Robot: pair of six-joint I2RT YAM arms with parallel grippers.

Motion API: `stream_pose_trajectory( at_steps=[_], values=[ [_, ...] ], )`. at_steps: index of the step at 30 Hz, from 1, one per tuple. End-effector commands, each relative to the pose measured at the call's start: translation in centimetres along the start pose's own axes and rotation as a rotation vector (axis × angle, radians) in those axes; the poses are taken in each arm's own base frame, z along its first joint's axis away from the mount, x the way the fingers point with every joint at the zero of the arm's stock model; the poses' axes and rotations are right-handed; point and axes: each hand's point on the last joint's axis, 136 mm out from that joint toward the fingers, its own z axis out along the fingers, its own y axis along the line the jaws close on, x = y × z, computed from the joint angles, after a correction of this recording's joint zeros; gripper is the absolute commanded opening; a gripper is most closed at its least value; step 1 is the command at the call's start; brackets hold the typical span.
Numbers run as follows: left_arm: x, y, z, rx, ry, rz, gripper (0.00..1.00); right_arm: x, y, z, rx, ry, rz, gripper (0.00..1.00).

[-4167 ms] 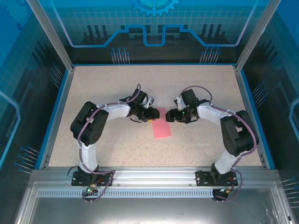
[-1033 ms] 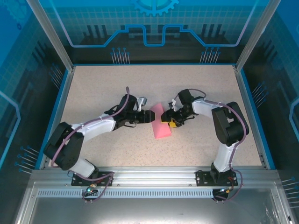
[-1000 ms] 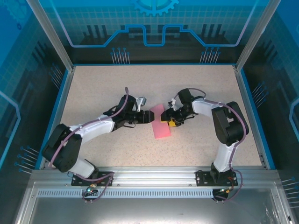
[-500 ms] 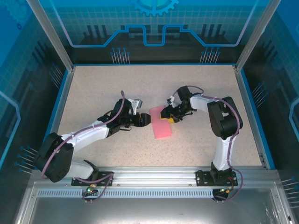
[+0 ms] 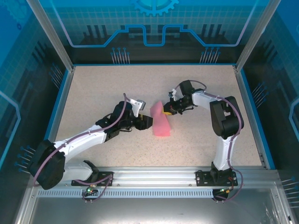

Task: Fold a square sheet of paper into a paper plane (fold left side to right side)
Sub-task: Fold the triangle a second time at the center of the table.

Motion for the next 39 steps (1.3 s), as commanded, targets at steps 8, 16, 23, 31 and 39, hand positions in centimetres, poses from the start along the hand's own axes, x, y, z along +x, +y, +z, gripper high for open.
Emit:
stream_pose_trajectory(
  at_steps=[8, 16, 23, 31, 39],
  values=[
    [2.6, -4.8, 1.5, -0.042, 0.141, 0.257, 0.66, 0.9, 0.6, 0.1, -0.015, 0.015, 0.059, 0.13],
    [4.9, -7.3, 4.6, -0.067, 0.243, 0.396, 0.67, 1.9, -0.3, 0.5, 0.028, 0.042, 0.058, 0.19],
    [6.8, -9.0, 7.2, -0.08, 0.311, 0.508, 0.68, 1.5, 0.9, -0.1, 0.015, 0.033, 0.043, 0.15],
    [7.0, -7.5, 9.2, -0.247, 0.308, 0.548, 0.7, 1.7, 0.7, -0.2, 0.025, 0.03, 0.046, 0.16],
    [6.8, -5.7, 11.5, -0.371, 0.3, 0.587, 0.73, 1.7, 0.8, -0.1, 0.023, 0.031, 0.048, 0.16]
  ],
)
